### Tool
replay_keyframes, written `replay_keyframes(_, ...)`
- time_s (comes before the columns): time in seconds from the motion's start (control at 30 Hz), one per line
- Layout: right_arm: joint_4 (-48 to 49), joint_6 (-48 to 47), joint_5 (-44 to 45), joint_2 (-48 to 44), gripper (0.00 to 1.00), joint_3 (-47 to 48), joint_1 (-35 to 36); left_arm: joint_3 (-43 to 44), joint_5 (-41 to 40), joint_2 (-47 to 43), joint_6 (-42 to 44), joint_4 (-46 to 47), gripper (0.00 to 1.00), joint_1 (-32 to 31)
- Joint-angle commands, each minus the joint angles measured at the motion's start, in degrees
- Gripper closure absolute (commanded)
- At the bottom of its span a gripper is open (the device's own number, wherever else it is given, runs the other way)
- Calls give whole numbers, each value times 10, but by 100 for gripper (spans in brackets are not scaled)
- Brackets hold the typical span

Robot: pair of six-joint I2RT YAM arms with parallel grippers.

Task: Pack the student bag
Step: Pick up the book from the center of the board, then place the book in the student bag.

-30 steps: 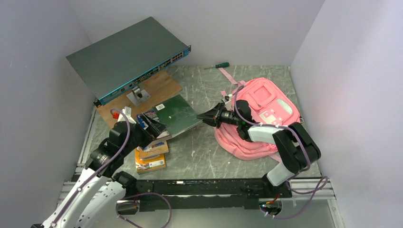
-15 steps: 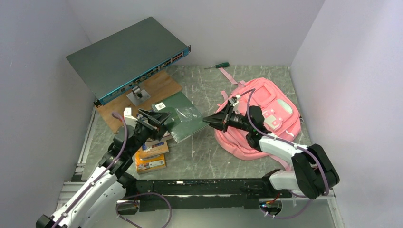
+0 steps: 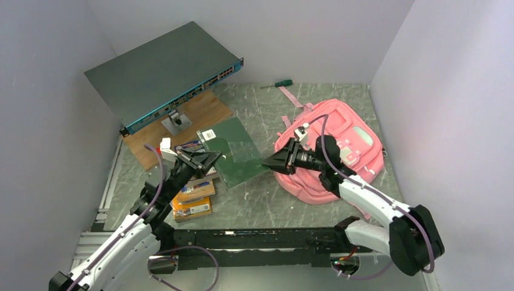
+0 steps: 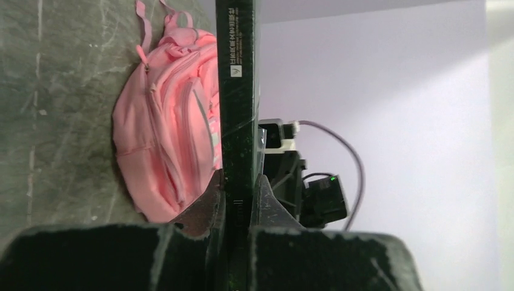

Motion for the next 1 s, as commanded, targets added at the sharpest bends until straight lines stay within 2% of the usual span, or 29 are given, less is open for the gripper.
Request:
replay_keyframes(0.0,-342,-285,40,-49,60,116,0,18,-6,-15,87,3,100,3)
replay_keyframes(0.1,-589,-473,194,-58,46,219,1,55,-32,-38,147,-92,100,4)
replay_keyframes(0.17,-674,-555,294,-68,40,249,2,93,-67,-54,195,-178,100,4)
replay_keyframes(0.23,-728,-621,385,-59,44,265,32,129,-98,-62,241,-245,100,3)
replay_keyframes(0.37,-793,-630,568,45,44,333,165,181,-124,-55,308,-331,100,3)
replay_keyframes(0.43,-846,-609,671,116,42,370,198,185,-104,-54,327,-338,100,3)
replay_keyframes(0.5,-863,-610,706,169,41,382,206,183,-82,-55,331,-333,100,4)
replay_keyframes(0.63,-881,-610,755,214,44,401,212,187,-43,-52,339,-326,100,3)
replay_keyframes(0.73,-861,-630,757,227,55,396,212,188,-28,-47,350,-325,100,4)
replay_keyframes(0.97,-832,-637,743,259,55,384,212,192,-13,-43,360,-319,100,3)
